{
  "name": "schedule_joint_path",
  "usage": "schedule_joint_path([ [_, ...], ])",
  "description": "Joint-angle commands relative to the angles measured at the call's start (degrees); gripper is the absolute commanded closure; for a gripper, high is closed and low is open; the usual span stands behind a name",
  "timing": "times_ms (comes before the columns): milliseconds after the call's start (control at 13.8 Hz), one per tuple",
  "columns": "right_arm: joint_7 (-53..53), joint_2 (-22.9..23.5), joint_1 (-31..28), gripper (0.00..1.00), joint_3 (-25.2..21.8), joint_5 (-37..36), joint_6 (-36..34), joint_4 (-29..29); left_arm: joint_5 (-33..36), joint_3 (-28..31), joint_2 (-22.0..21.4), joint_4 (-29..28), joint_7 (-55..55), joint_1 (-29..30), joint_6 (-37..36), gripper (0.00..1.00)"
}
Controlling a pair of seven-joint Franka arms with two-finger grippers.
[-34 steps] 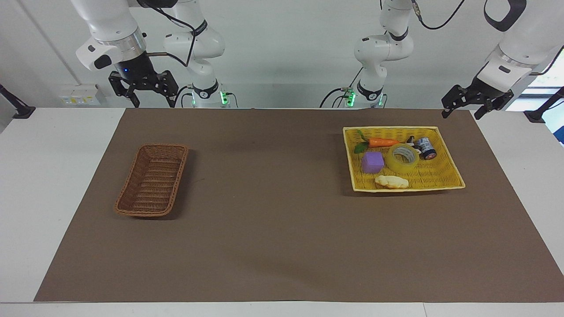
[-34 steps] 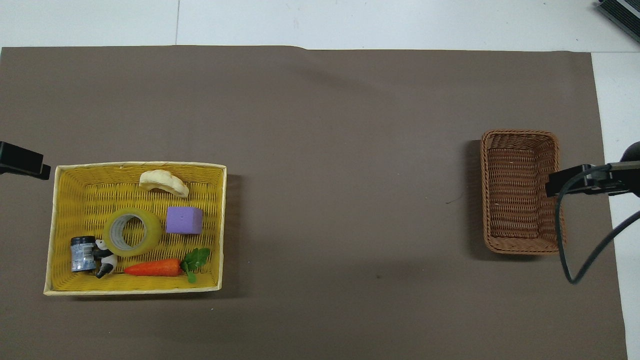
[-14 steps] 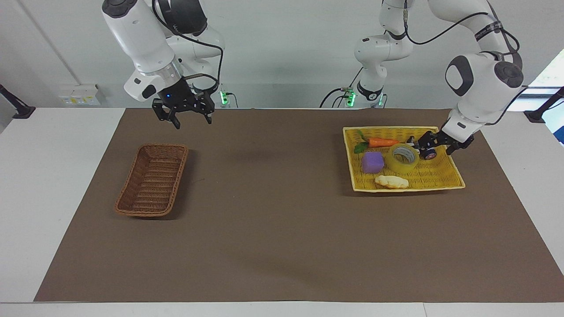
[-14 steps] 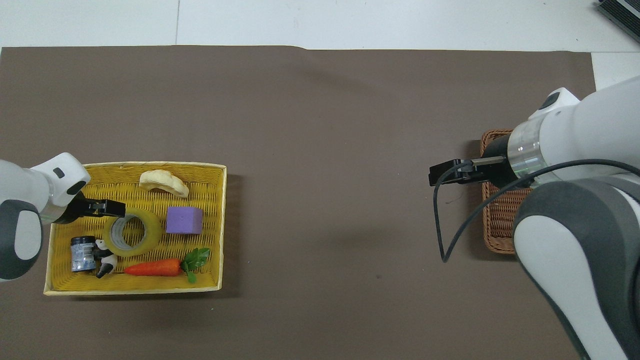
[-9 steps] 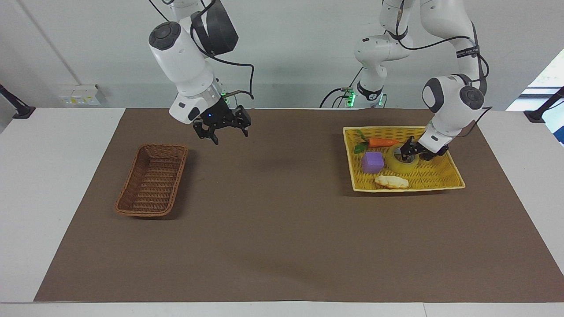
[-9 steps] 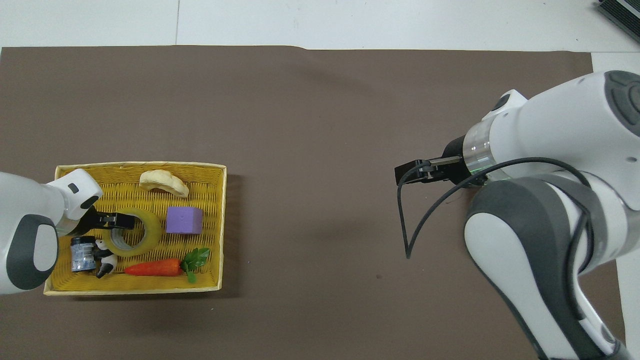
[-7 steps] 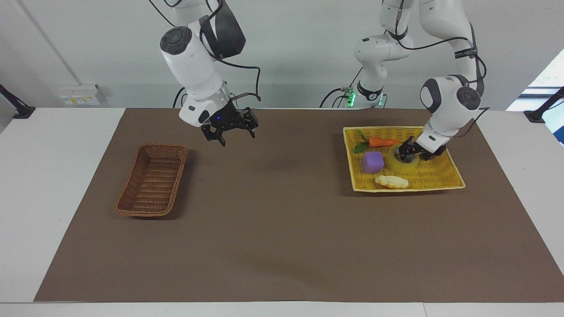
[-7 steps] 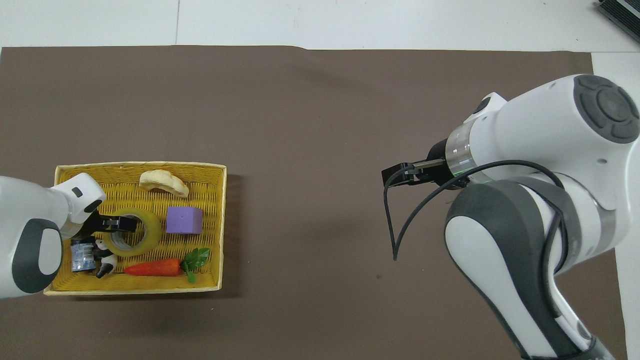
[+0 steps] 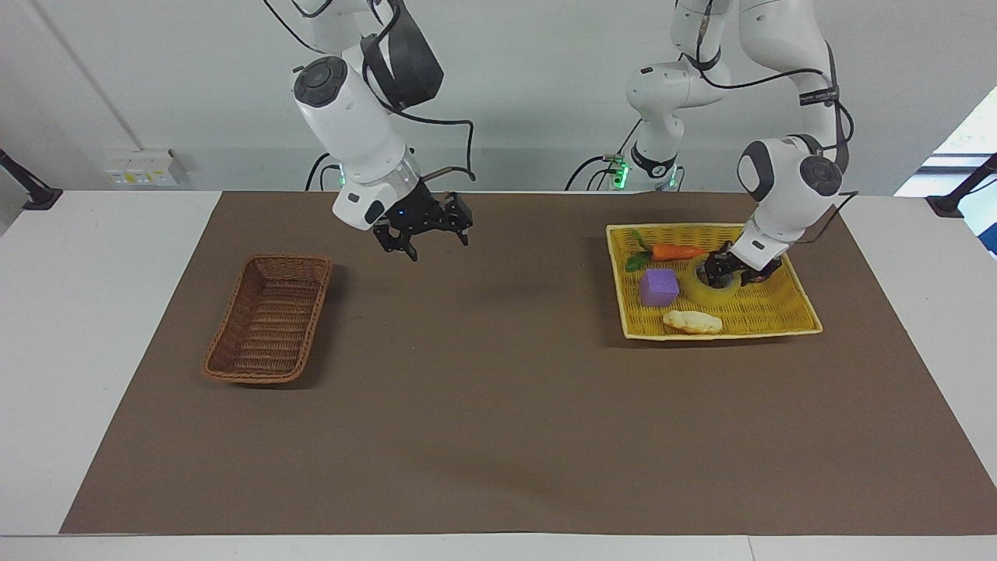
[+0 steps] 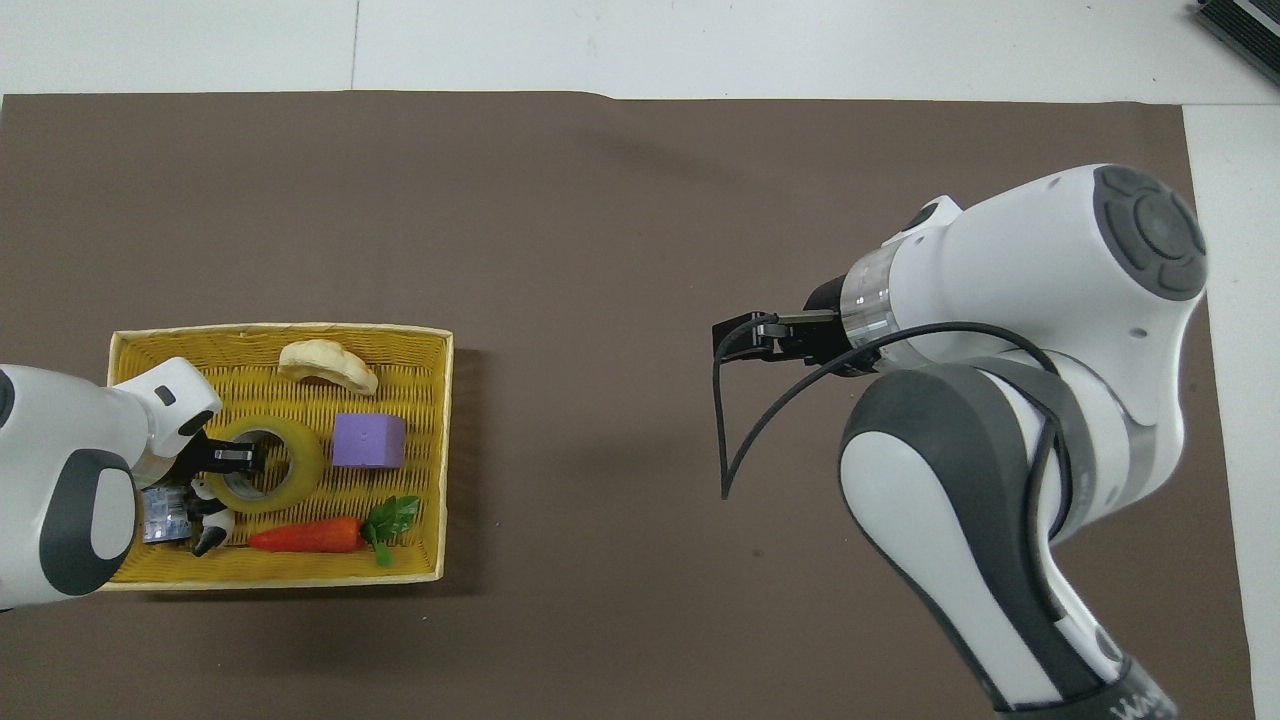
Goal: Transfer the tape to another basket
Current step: 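Reach the left gripper into the tape roll while the right gripper advances, then lift the tape roll with the left gripper toward the right gripper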
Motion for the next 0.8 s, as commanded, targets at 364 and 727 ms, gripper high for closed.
schedule_joint_path([
  [364, 10.1, 0.6, 3.1, 0.00, 0.0, 6.6, 8.6, -1.1, 0.2, 0.2, -1.6, 14.0, -0.6, 0.2, -18.2, 1.00],
  [727, 12.8, 0.5, 4.4, 0.00, 0.0, 8.4, 8.7, -1.1, -6.6, -0.3, -0.5, 20.6, -5.5, -0.7, -20.9, 1.00],
])
